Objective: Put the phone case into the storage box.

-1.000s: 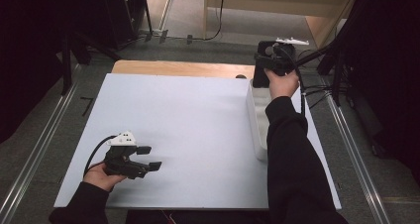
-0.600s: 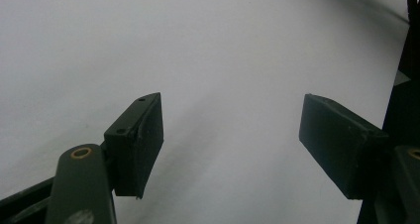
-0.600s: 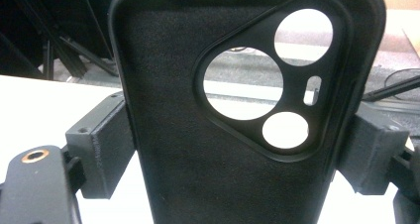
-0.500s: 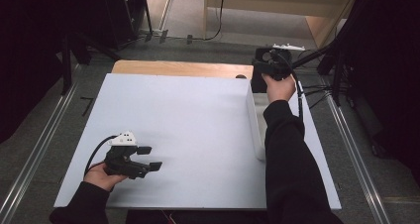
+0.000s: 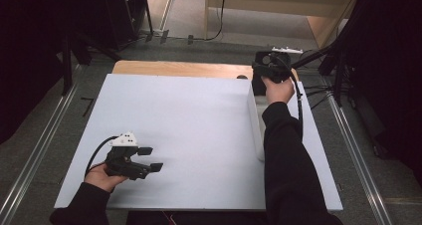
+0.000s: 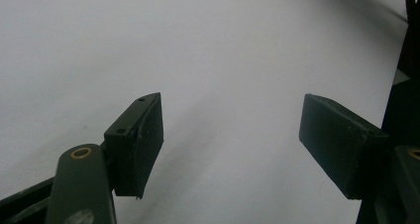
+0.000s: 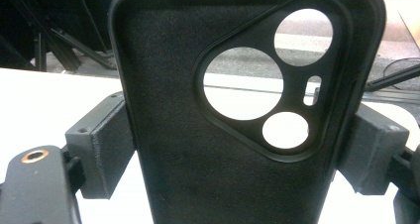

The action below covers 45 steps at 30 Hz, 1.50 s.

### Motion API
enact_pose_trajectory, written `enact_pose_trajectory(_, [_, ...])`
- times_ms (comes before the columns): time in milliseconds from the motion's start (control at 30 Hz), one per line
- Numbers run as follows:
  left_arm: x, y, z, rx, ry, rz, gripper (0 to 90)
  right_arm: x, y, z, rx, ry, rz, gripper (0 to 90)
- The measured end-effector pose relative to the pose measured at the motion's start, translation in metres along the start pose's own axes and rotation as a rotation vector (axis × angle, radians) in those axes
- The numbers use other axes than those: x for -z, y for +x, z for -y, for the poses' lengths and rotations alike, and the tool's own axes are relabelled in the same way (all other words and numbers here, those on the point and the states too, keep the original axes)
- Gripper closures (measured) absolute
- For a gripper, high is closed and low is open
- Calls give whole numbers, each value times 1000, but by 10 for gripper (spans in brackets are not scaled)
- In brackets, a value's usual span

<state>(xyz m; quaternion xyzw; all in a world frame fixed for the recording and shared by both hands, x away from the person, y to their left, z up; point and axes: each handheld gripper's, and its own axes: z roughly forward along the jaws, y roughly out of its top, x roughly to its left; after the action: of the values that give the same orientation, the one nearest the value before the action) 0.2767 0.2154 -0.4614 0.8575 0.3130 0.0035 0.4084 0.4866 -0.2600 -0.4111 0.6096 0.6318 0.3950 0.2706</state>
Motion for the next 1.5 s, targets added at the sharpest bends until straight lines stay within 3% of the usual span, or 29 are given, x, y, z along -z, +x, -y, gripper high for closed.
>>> enact_pose_trajectory(267, [0,-1,0,2,-1,3,251,-6,-6,11,-26,7,3,125])
enact_pose_trajectory(767, [-1,-1,0,-7,6,3,250,-15,-6,22,-1,15,4,117])
enact_pose_trajectory(1100, [-2,-1,0,-6,6,7,250,-15,-8,25,-6,31,-21,105])
enact_pose_trajectory(1267, [-2,-1,0,-6,7,8,251,-14,-6,24,14,33,-9,76])
enact_pose_trajectory(1500, [-2,-1,0,-4,7,7,251,-16,-7,25,-5,43,-16,14])
